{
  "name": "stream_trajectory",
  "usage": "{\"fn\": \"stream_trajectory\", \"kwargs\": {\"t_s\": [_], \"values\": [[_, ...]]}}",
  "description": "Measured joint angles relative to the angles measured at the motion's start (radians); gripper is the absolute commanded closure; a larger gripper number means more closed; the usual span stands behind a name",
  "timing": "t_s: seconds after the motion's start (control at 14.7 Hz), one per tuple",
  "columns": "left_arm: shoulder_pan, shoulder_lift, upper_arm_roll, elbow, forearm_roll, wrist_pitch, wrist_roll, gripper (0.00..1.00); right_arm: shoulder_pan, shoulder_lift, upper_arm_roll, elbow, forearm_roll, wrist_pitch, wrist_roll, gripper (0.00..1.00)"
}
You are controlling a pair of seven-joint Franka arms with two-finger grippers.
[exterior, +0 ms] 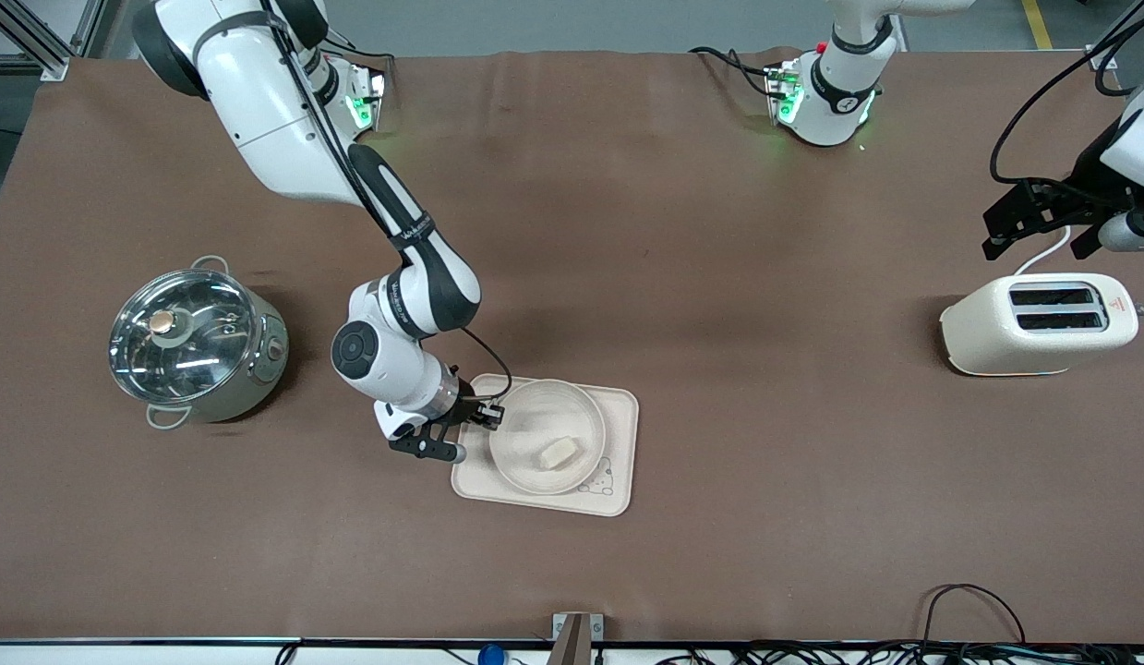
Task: Place bun in plate and plate on tray
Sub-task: 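Carry the plate with the right gripper and lower it onto the tray, then open the right gripper to release the plate rim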
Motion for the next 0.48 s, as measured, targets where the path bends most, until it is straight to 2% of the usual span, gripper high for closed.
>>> {"fn": "stream_trajectory", "kwargs": {"t_s": [0.07,0.14,0.2,0.27,0.41,0.48], "values": [[0.000,0.000,0.000,0.000,0.000,0.000,0.000,0.00,-0.001,0.008,0.000,0.008,0.004,0.000,0.000,0.98],[0.000,0.000,0.000,0.000,0.000,0.000,0.000,0.00,-0.002,0.012,0.000,0.013,0.007,0.000,-0.001,0.93],[0.000,0.000,0.000,0.001,0.000,0.000,0.000,0.00,-0.003,0.013,0.000,0.016,0.009,0.000,-0.003,0.76],[0.000,0.000,0.000,0.001,0.000,0.000,0.000,0.00,-0.004,0.013,0.000,0.018,0.010,0.000,-0.005,0.48],[0.000,0.000,0.000,0.001,0.000,-0.005,0.000,0.00,-0.005,0.013,0.000,0.020,0.012,-0.002,-0.006,0.26],[0.000,0.000,0.000,0.001,0.000,-0.010,0.000,0.00,-0.005,0.013,0.000,0.021,0.021,-0.003,-0.007,0.09]]}}
